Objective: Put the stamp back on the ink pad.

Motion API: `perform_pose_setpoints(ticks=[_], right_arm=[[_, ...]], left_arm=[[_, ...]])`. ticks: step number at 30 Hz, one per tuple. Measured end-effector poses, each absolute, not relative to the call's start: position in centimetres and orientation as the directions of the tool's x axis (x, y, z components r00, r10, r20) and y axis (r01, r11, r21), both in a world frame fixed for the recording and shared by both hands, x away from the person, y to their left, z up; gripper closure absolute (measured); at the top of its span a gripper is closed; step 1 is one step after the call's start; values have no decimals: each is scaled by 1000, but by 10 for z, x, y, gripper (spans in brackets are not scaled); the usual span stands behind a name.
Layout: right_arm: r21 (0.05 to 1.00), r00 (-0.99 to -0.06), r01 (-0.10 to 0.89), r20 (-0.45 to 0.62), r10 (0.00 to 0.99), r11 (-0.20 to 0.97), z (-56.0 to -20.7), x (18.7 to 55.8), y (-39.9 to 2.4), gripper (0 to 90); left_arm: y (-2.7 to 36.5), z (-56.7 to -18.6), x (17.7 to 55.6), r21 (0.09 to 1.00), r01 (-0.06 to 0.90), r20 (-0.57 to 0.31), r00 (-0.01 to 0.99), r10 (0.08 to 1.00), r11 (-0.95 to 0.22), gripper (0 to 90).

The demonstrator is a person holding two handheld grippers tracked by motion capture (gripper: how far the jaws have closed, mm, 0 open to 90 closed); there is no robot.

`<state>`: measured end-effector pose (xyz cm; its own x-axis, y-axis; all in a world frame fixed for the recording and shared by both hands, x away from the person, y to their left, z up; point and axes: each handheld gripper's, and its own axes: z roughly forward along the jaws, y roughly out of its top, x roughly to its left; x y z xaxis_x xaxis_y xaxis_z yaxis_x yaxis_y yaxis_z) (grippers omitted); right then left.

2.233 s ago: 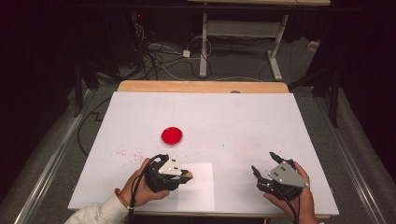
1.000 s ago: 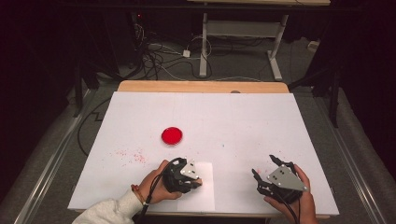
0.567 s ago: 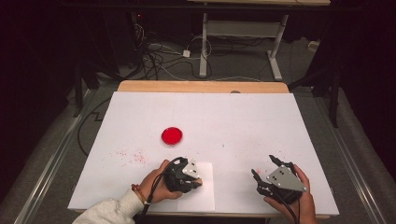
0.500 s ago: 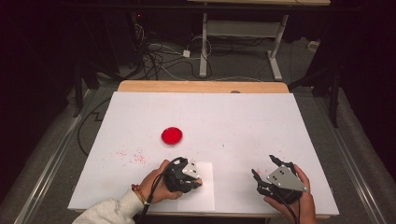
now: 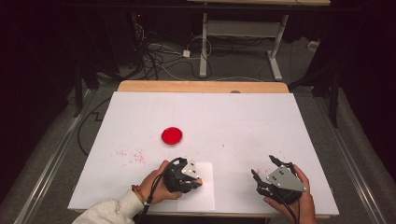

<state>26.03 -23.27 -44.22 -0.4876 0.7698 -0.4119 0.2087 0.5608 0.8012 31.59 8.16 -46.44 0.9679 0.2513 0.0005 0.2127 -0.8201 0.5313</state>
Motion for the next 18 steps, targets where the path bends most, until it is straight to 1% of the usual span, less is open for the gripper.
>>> perform_pose_setpoints(ticks=[18], right_arm=[[800,-491,210,-410,768,562,-443,261,-231,295]], left_arm=[[81,-466,314,532,209,13,967,255,-820,735]])
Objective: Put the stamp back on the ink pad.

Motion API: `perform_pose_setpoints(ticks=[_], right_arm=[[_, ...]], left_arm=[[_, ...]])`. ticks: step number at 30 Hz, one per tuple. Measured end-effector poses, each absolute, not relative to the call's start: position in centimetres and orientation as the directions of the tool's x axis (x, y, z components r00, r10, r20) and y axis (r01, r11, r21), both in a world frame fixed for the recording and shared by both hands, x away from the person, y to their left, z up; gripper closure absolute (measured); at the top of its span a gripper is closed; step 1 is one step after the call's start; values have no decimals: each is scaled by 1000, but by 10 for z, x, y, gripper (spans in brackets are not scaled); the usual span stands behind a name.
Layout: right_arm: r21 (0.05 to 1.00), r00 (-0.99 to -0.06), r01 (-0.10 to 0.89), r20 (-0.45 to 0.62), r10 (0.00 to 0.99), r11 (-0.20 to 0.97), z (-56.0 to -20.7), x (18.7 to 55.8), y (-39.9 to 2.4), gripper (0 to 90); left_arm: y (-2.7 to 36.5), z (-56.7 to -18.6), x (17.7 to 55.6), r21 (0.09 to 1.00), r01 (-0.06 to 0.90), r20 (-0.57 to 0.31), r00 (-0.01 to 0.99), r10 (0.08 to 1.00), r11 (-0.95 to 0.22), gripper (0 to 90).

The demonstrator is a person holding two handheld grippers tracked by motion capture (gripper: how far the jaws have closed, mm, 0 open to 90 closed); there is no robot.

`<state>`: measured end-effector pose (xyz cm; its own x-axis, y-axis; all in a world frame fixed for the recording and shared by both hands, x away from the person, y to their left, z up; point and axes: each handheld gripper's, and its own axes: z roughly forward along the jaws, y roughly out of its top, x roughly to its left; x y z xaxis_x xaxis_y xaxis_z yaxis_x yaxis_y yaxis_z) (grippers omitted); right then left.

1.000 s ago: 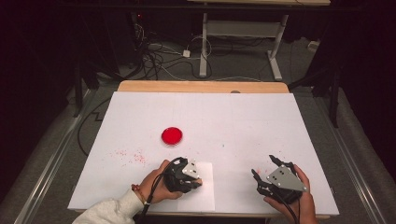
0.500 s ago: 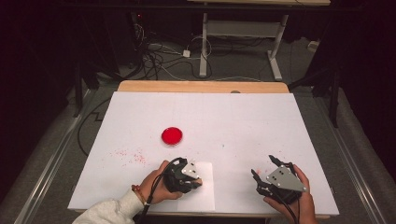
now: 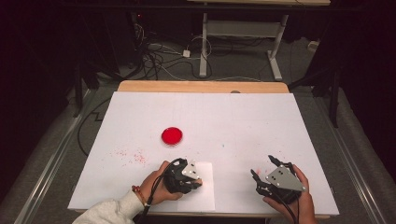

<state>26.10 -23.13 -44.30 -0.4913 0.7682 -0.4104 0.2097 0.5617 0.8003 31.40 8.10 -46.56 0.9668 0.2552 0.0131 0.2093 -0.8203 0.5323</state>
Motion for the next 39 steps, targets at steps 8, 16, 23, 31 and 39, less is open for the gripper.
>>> perform_pose_setpoints(ticks=[8,16,23,31,39], right_arm=[[799,-494,208,-412,766,564,-443,261,-230,295],[799,-494,205,-414,764,566,-443,260,-230,295],[801,-494,207,-410,766,562,-443,260,-232,295],[802,-489,204,-413,768,561,-442,258,-233,295],[804,-487,200,-414,769,560,-441,258,-233,296]], left_arm=[[81,-466,314,531,209,15,967,256,-821,735],[80,-465,315,522,197,21,970,244,-830,734],[84,-458,314,553,178,37,971,238,-814,734],[96,-439,312,617,177,58,961,269,-766,733],[106,-431,315,631,189,77,950,304,-752,733]])
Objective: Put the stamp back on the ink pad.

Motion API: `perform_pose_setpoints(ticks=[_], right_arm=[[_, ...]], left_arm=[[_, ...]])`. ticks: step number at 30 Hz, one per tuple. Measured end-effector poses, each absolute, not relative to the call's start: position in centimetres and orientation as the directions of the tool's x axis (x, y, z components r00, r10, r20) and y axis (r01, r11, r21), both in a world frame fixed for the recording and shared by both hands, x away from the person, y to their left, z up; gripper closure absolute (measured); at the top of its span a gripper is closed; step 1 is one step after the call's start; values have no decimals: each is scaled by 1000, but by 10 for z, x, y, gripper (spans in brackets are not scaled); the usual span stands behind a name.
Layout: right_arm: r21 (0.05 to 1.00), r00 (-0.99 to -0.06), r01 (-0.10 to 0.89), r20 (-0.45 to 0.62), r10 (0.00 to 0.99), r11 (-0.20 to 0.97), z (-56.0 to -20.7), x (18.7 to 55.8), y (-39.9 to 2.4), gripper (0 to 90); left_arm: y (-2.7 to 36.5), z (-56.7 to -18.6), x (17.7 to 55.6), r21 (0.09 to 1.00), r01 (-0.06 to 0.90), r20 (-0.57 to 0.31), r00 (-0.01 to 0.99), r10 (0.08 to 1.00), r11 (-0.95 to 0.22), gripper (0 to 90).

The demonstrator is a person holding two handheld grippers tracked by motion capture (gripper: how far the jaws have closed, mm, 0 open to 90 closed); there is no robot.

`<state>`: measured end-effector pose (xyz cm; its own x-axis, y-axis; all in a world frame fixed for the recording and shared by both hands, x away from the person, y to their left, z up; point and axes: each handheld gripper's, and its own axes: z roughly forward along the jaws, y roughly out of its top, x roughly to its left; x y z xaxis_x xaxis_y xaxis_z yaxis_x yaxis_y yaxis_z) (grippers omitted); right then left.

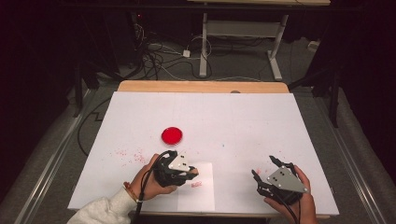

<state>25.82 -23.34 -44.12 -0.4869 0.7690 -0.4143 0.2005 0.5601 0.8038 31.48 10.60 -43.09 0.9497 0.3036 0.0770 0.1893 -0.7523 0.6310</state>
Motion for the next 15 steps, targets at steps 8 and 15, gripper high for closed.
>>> perform_pose_setpoints(ticks=[8,15], right_arm=[[804,-486,200,-416,769,561,-441,259,-233,297],[805,-481,192,-422,769,561,-440,258,-234,301]], left_arm=[[117,-426,320,643,211,84,936,342,-737,733],[124,-424,325,646,228,91,924,371,-728,733]])
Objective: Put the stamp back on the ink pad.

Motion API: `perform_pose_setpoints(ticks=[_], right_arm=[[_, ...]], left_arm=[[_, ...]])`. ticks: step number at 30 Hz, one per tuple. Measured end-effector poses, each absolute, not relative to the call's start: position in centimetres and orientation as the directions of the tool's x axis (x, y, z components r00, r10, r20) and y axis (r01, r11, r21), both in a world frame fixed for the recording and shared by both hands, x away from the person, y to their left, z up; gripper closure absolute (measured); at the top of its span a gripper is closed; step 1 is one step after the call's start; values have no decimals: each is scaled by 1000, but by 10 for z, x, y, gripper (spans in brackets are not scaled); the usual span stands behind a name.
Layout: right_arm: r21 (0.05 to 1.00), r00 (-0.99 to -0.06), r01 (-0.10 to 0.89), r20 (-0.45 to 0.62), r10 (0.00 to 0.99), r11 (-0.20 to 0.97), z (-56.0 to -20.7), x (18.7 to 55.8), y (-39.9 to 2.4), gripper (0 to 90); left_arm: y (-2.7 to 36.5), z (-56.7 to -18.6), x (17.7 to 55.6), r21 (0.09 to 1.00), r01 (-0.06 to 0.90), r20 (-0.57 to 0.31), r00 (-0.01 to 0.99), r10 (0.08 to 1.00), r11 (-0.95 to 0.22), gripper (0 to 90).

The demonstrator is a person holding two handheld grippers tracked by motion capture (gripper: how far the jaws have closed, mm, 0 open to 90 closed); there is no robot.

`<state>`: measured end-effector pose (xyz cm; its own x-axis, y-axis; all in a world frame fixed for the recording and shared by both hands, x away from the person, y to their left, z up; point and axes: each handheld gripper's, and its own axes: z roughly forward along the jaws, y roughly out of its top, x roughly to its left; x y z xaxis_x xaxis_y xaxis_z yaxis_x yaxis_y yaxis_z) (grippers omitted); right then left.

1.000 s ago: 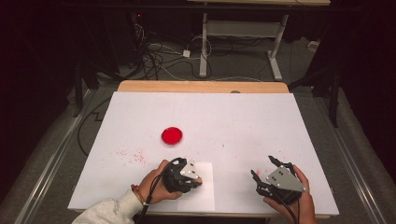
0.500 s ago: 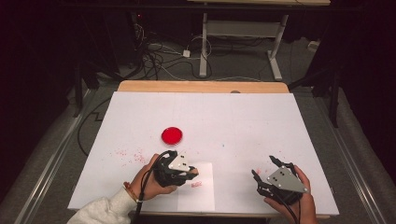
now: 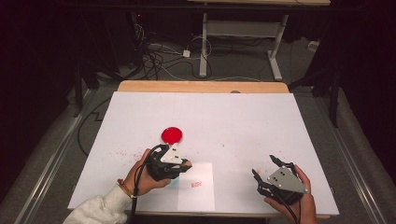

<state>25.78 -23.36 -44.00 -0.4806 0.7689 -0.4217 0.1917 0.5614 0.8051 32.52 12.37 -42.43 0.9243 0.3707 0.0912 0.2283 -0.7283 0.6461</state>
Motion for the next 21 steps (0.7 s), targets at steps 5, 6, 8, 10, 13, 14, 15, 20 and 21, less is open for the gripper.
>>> perform_pose_setpoints(ticks=[5,6,8,10,13,14,15,20,21], right_arm=[[804,-483,197,-418,769,561,-440,258,-234,301],[804,-482,197,-419,769,561,-440,258,-234,300],[806,-482,198,-416,771,559,-440,258,-234,301],[804,-482,199,-417,770,560,-441,258,-234,301],[804,-484,200,-416,770,560,-441,259,-234,300],[805,-484,202,-413,772,558,-441,259,-234,301],[805,-484,202,-413,771,558,-442,259,-234,300],[802,-489,202,-415,768,562,-442,259,-233,300],[803,-489,201,-415,768,562,-442,259,-233,300]], left_arm=[[129,-424,331,647,242,96,915,392,-723,733],[130,-423,332,645,244,104,911,399,-724,733],[132,-422,335,648,249,104,907,407,-720,733],[135,-420,339,652,258,105,901,422,-713,733],[140,-417,345,658,270,107,891,442,-703,733],[142,-417,347,661,275,106,887,450,-698,733],[145,-416,350,664,276,105,886,452,-695,733],[153,-415,363,677,306,98,864,494,-670,733],[154,-414,366,677,308,101,861,499,-669,733]])
